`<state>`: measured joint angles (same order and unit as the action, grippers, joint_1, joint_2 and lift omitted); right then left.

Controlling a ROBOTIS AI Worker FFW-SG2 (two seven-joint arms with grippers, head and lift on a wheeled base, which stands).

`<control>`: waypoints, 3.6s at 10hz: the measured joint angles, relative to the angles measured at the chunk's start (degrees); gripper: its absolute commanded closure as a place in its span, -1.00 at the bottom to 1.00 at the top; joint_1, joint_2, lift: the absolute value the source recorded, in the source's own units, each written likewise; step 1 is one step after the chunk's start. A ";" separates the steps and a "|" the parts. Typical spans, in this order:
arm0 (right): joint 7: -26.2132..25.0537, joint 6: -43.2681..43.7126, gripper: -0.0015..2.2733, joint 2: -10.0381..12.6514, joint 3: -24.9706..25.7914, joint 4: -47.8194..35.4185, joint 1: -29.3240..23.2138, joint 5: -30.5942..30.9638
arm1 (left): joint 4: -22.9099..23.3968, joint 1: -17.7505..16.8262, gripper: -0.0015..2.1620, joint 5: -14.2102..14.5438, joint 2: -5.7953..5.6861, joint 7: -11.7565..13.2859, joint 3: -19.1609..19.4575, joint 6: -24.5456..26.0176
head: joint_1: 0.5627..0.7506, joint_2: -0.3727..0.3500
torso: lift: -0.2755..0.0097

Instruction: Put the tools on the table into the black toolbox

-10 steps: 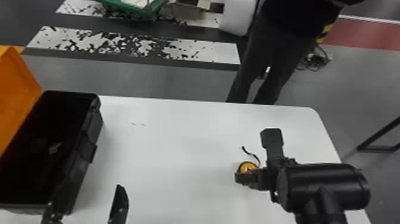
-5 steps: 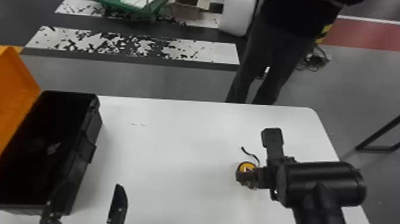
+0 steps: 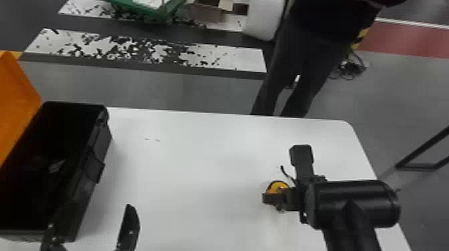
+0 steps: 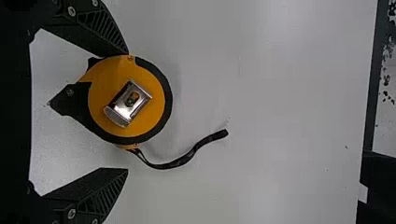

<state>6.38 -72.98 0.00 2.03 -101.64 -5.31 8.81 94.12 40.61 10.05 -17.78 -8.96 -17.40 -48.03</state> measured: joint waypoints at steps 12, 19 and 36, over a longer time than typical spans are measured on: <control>1.74 1.34 0.99 0.00 -1.34 -11.65 -6.83 0.03 | 0.42 -0.18 -0.97 0.23 -0.05 0.08 -0.09 -0.18 | 0.41 -0.27 | 0.66; 13.91 24.32 0.99 0.00 -3.97 -19.60 -15.66 8.49 | 5.55 -1.25 -0.98 1.53 -0.06 10.48 1.86 5.52 | 0.41 -0.17 | 0.66; 18.79 43.23 0.99 -11.97 -23.62 -23.92 -20.90 23.99 | 21.53 -15.47 -0.98 18.17 0.80 39.51 11.89 77.34 | 0.41 0.12 | 0.66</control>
<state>25.17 -29.75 -11.97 -21.59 -125.56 -26.21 32.80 115.66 25.14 28.22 -16.98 30.55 -5.52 29.32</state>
